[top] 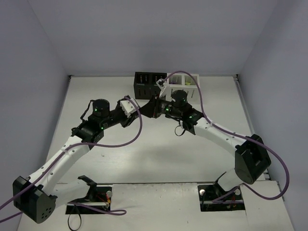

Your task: Sort the legos into containers by color

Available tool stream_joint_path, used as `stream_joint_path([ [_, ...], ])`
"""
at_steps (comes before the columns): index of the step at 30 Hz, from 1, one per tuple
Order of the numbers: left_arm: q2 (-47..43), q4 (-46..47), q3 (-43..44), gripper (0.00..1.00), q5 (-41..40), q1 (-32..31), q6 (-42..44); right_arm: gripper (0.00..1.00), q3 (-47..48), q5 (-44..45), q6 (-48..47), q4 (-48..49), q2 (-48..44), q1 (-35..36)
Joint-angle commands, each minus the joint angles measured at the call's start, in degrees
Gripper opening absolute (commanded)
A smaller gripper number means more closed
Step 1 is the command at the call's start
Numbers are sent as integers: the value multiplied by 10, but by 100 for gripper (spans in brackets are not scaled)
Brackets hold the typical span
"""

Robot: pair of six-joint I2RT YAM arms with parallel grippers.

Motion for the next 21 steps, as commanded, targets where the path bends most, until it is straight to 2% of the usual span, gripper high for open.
stream_joint_path([
  [1, 6, 12, 35, 37, 0, -2, -11, 0, 25, 6, -40, -7, -14, 4],
  [2, 11, 11, 40, 52, -5, -3, -18, 0, 31, 29, -64, -22, -15, 2],
  [4, 16, 9, 46, 68, -28, -3, -38, 0, 47, 64, -90, -64, -26, -4],
  [6, 25, 6, 55, 79, -47, -3, -55, 0, 61, 134, -135, -104, -35, -16],
  [9, 39, -4, 72, 80, -86, -2, -94, 0, 79, 243, -197, -144, -39, -33],
  [15, 59, -24, 98, 80, -203, -1, -168, 0, 118, 378, -280, -150, -3, -125],
  [21, 87, -89, 135, 80, -372, 9, -230, 0, 224, 409, -323, -158, 91, -181],
])
